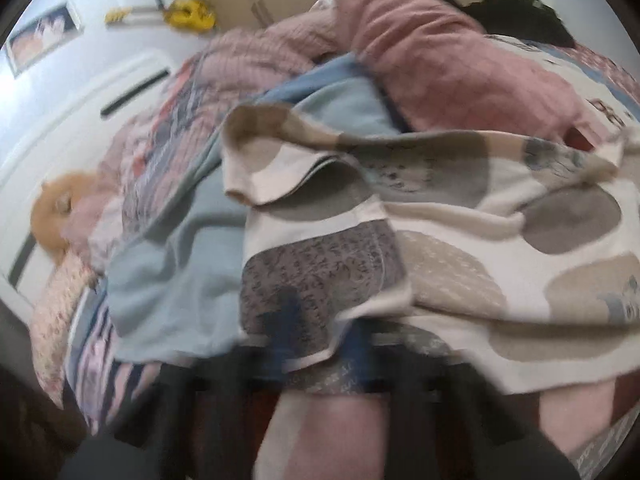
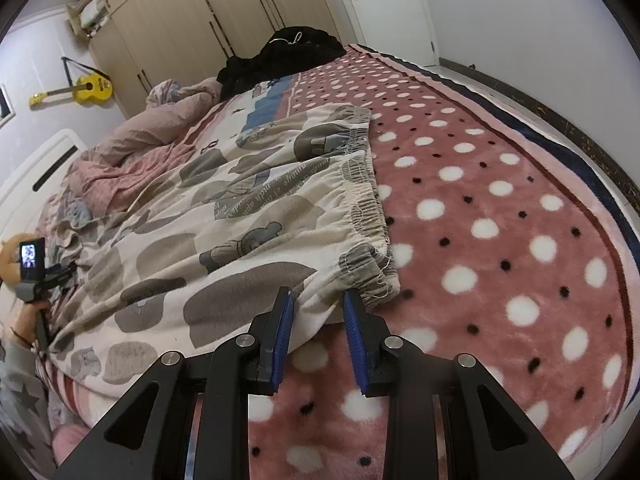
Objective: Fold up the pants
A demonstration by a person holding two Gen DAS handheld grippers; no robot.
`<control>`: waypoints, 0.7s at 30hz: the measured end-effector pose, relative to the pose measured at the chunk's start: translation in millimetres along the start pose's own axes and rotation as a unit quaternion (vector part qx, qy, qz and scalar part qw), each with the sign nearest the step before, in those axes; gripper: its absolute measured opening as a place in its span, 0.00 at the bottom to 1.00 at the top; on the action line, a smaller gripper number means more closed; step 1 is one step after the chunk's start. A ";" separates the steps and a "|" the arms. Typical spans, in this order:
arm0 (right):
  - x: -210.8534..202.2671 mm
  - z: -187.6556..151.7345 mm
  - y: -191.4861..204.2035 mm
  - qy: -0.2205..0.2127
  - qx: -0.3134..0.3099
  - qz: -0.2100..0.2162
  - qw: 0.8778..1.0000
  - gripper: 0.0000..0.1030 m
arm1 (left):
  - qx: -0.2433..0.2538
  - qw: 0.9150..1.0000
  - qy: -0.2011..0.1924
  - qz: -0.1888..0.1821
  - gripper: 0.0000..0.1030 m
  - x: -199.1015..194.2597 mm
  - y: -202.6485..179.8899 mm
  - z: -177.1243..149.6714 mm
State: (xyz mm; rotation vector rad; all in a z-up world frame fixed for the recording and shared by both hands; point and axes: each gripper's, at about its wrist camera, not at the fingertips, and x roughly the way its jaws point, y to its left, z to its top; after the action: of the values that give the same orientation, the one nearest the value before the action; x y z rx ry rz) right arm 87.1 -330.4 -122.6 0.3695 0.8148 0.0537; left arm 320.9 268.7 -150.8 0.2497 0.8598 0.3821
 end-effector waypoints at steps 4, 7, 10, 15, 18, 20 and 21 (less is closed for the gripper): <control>-0.1 -0.1 -0.3 0.002 0.003 0.000 1.000 0.21 | -0.102 0.994 -0.036 0.014 0.00 -9.5 46.9 2.2; -0.7 -0.1 0.4 0.003 0.004 -0.002 1.000 0.21 | -0.201 0.978 -0.029 0.049 0.00 -3.9 105.9 -1.7; -0.5 0.1 1.0 0.001 0.000 -0.005 1.000 0.21 | -0.281 0.959 -0.014 0.047 0.00 11.1 151.1 -16.4; -0.9 -0.3 3.1 0.001 -0.001 -0.005 1.000 0.22 | -0.332 0.942 0.022 0.036 0.51 28.4 185.2 -39.6; -0.3 -0.4 3.5 0.003 0.000 -0.005 1.000 0.22 | -0.353 0.935 0.008 0.032 0.65 13.6 209.6 -67.5; 0.2 -0.5 4.7 0.007 -0.001 -0.004 1.000 0.22 | -0.362 0.932 0.029 0.001 0.66 3.7 223.3 -90.8; 0.6 -0.8 5.3 0.007 -0.001 -0.004 1.000 0.23 | -0.365 0.929 0.046 -0.031 0.66 -1.6 229.4 -107.0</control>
State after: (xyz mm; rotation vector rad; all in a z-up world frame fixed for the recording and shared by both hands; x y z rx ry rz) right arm 87.4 -325.1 -121.7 0.3639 0.8304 0.0505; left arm 185.4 481.8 -133.6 -0.4896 0.7594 0.6313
